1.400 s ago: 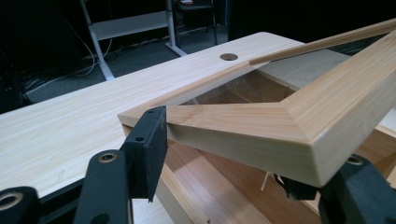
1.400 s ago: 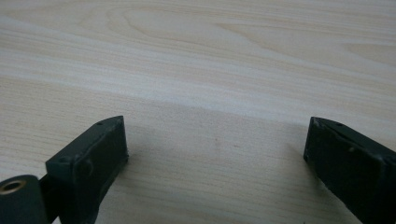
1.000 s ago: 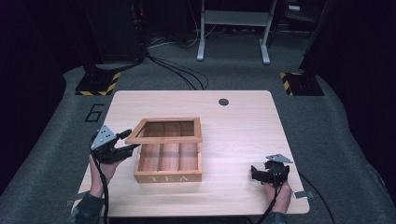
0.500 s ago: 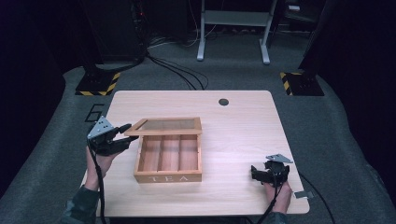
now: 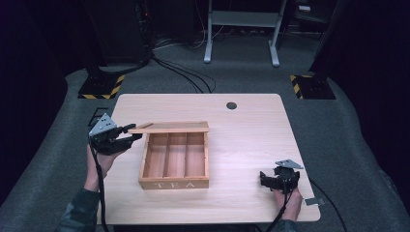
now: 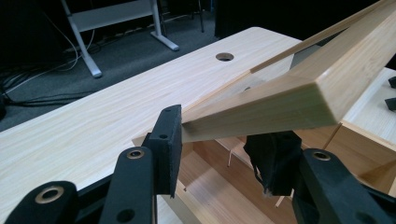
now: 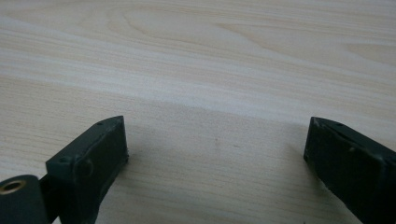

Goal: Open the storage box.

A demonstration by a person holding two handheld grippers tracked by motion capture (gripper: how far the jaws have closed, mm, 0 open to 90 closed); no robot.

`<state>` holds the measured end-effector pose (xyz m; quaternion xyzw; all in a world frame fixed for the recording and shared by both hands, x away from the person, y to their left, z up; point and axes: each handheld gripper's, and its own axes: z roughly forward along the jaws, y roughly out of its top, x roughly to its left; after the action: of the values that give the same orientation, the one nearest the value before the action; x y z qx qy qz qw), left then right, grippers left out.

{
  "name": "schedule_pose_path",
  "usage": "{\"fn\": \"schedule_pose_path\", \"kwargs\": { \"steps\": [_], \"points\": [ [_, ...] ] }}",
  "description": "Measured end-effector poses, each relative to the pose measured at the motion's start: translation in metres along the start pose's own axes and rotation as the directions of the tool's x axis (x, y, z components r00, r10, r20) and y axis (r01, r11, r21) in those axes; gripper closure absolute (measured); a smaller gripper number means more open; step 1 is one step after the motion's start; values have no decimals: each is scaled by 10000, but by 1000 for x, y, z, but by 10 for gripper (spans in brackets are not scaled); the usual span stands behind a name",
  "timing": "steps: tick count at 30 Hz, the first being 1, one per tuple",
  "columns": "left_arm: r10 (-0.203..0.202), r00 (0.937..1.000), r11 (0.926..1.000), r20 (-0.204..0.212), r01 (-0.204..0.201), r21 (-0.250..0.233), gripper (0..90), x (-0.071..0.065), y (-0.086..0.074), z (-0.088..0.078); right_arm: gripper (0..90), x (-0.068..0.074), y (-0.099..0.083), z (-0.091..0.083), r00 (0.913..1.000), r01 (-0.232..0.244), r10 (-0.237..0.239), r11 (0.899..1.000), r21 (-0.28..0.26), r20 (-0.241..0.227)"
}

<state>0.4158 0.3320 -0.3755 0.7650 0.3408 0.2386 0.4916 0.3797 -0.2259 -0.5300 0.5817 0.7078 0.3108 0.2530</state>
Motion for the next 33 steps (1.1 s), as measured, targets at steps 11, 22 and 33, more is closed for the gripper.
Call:
{"fn": "schedule_pose_path", "kwargs": {
  "steps": [11, 22, 33],
  "points": [
    [-11, 9999, 10000, 117, 10, 85, 572, 7, 9, 2, 58, 0, 0, -1, 10000, 23, -23, 10000, 64, -16],
    [141, 9999, 9997, 77, -142, 189, 573, 12, 20, 5, 58, 0, 0, -1, 10000, 24, -24, 10000, 65, -15],
    [160, 9999, 9996, 26, -161, 225, 573, 15, 28, 8, 58, 0, 0, 0, 10000, 26, -26, 10000, 58, -3]
  ]
}}
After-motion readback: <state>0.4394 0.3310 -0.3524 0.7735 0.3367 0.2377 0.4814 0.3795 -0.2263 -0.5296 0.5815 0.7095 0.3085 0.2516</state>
